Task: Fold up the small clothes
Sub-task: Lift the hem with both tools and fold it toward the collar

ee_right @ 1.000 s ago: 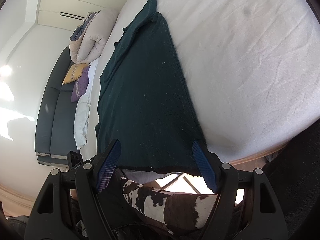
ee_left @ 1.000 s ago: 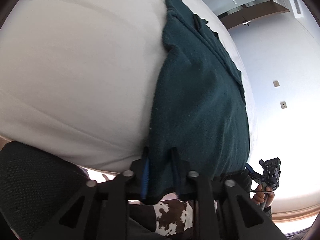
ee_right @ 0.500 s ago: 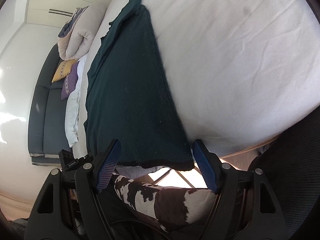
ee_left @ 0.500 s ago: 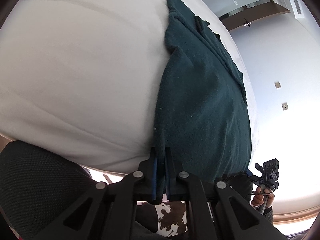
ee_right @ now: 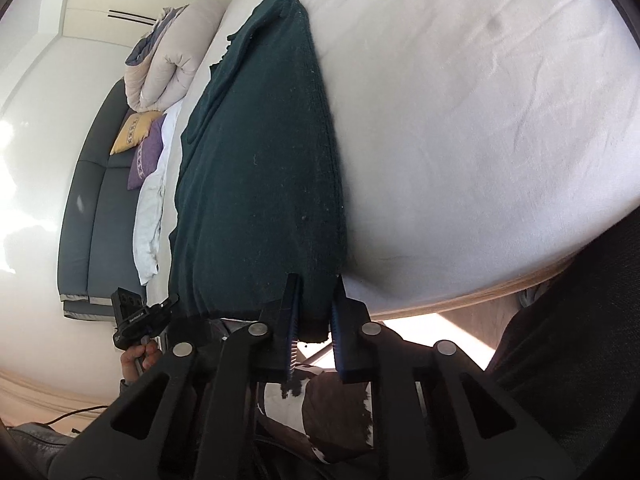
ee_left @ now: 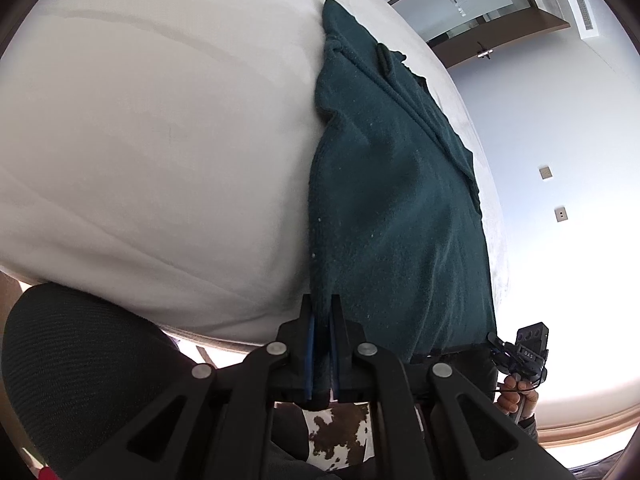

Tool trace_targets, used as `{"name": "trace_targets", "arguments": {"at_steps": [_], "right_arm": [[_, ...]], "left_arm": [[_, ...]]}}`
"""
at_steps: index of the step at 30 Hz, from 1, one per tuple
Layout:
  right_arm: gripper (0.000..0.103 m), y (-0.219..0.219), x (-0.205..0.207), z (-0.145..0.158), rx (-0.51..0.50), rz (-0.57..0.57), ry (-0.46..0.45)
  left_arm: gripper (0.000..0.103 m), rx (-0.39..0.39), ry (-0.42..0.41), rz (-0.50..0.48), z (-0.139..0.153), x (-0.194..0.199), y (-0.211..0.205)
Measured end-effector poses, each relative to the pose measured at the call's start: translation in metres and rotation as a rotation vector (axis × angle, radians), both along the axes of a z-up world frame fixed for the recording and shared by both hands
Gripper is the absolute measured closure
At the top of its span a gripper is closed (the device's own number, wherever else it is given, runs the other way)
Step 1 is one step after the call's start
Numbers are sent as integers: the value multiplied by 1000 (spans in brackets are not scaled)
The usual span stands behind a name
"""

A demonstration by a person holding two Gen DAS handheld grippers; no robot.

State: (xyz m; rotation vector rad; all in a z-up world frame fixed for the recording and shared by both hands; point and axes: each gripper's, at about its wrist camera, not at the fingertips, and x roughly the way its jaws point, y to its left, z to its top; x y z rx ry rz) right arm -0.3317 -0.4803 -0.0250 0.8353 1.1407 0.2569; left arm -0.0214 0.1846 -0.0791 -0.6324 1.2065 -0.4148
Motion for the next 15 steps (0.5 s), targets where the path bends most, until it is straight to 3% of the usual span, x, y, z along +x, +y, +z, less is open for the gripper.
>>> {"name": "trace_targets", "arguments": {"at_steps": [6, 15], "right_arm": [[96, 2, 0, 27, 12, 13, -89], [96, 9, 26, 68, 71, 34, -219]], "left_arm": [[98, -79, -42, 22, 17, -3, 7], [98, -279, -116, 91, 42, 4, 18]]}}
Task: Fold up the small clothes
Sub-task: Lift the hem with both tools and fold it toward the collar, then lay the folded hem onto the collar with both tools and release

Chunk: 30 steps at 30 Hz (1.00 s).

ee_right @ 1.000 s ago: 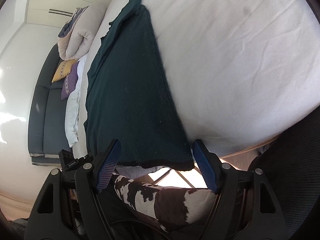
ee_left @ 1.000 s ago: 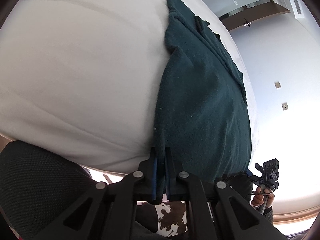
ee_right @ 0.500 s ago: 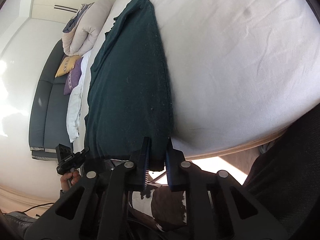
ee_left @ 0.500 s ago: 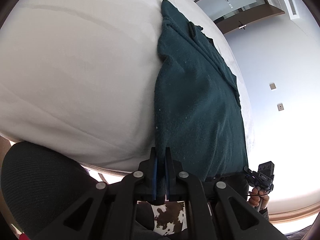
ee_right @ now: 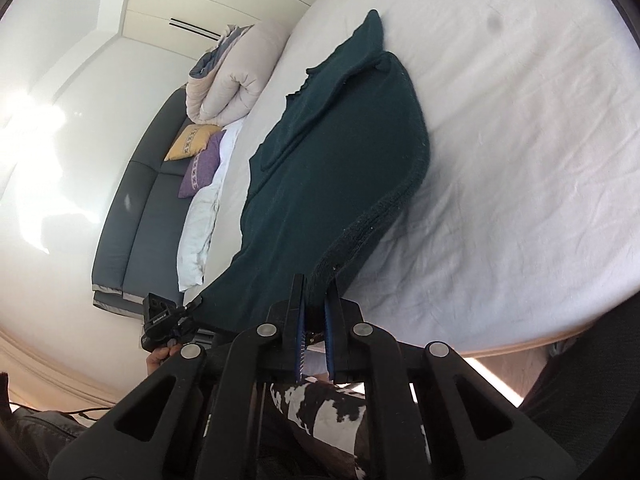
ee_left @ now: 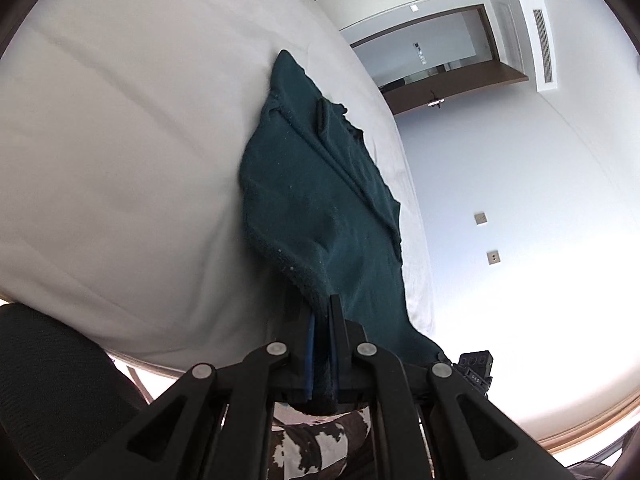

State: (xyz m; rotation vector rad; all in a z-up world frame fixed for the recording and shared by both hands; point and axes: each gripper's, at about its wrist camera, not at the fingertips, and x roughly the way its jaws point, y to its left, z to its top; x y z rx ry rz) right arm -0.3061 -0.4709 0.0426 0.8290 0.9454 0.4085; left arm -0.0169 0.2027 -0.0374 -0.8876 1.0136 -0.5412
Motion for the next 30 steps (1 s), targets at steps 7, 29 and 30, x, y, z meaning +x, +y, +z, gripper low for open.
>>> {"name": "trace_targets", "arguments": {"at_steps": [7, 29, 30], "right_arm": [[96, -5, 34, 19, 51, -50, -58], [96, -31, 249, 71, -18, -174, -130], [96, -32, 264, 70, -22, -182, -125]], "left_arm": [[98, -53, -36, 37, 14, 22, -4], [98, -154, -52, 147, 29, 196, -3], [98, -150, -49, 150, 28, 207, -4]]}}
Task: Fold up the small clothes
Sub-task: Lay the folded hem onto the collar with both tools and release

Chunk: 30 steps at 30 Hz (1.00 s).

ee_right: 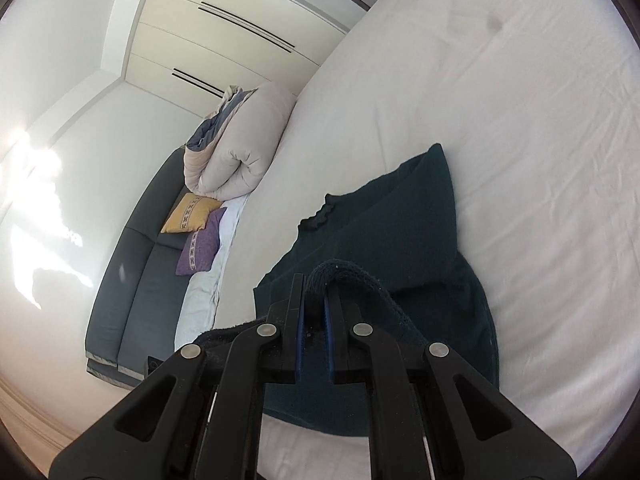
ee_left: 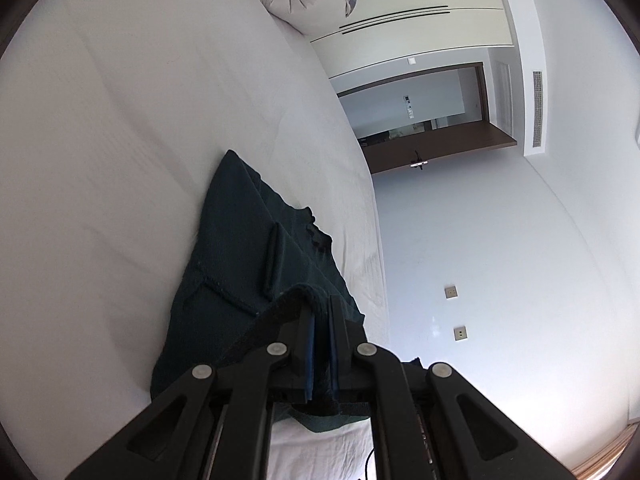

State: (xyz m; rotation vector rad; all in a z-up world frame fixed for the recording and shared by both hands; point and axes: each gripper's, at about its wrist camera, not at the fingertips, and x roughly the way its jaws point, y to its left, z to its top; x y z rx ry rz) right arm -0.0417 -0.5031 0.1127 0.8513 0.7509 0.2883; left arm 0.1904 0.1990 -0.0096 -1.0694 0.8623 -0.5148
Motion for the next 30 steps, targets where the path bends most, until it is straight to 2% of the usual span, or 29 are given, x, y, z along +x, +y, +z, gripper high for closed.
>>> {"name": "trace_targets", "arguments": {"at_steps": [8, 12, 17, 21, 23, 24, 25, 27, 28, 30], "right_arm": [[96, -16, 105, -28, -36, -78, 57], [96, -25, 144, -44, -47, -112, 81], [96, -37, 182, -67, -50, -157, 124], [95, -44, 216, -92, -60, -182, 185], [90, -48, 228, -103, -48, -201, 215], [80, -51, 231, -107, -50, -221, 212], [66, -52, 231, -108, -56, -237, 197], [45, -57, 230, -110, -45, -262, 155], [44, -59, 229, -111, -30, -265, 141], [44, -57, 230, -109, -39, -252, 147]], "left_arm": [[98, 59, 16, 10, -6, 77, -10], [98, 59, 26, 14, -15, 103, -17], [98, 52, 70, 51, -44, 128, -16], [96, 58, 162, 101, -80, 143, -8], [88, 29, 179, 136, -92, 140, 0], [81, 20, 181, 137, -96, 137, 2], [73, 31, 184, 135, -98, 134, 3], [70, 41, 174, 129, -97, 128, 3], [64, 54, 169, 127, -94, 124, 3], [60, 85, 147, 116, -87, 114, -1]]}}
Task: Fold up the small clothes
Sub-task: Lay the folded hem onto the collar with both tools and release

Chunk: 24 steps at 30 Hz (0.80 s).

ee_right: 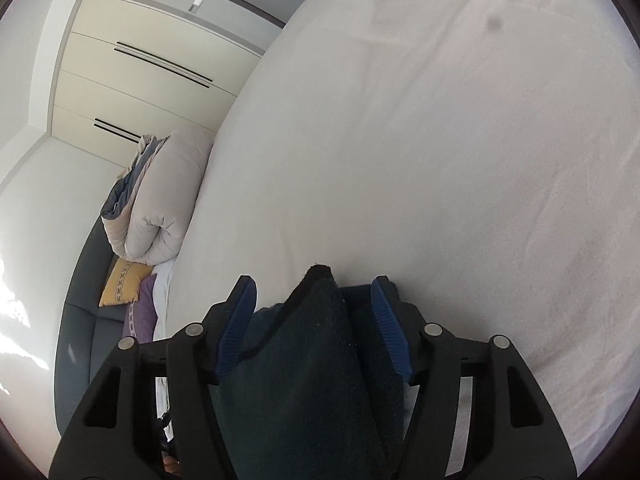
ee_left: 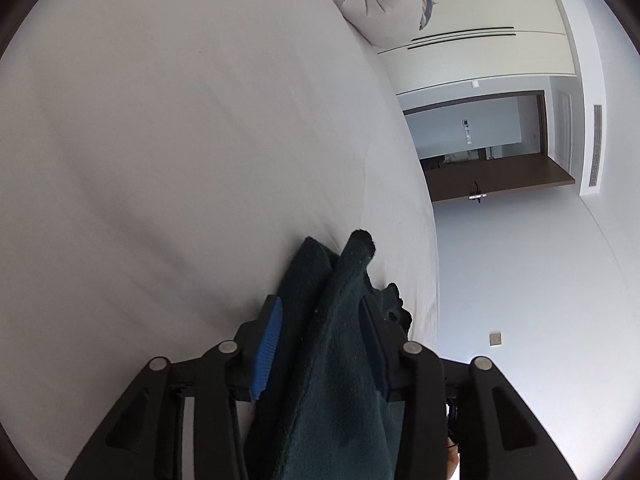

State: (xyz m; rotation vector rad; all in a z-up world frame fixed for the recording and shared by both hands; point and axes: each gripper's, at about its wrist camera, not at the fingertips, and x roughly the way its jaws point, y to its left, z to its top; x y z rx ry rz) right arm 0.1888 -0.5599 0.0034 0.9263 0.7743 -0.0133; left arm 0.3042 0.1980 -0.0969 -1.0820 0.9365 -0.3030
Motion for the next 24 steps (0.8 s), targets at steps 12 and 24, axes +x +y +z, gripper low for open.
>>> {"name": "trace_targets", "arguments": {"at_steps": [12, 24], "right_arm": [[44, 88, -79, 28, -263, 218, 37], [44, 96, -164, 25, -267, 196, 49]], "left_arm": [[41, 309, -123, -158, 34, -72, -39], [47, 409, -74, -168, 17, -100, -36]]}}
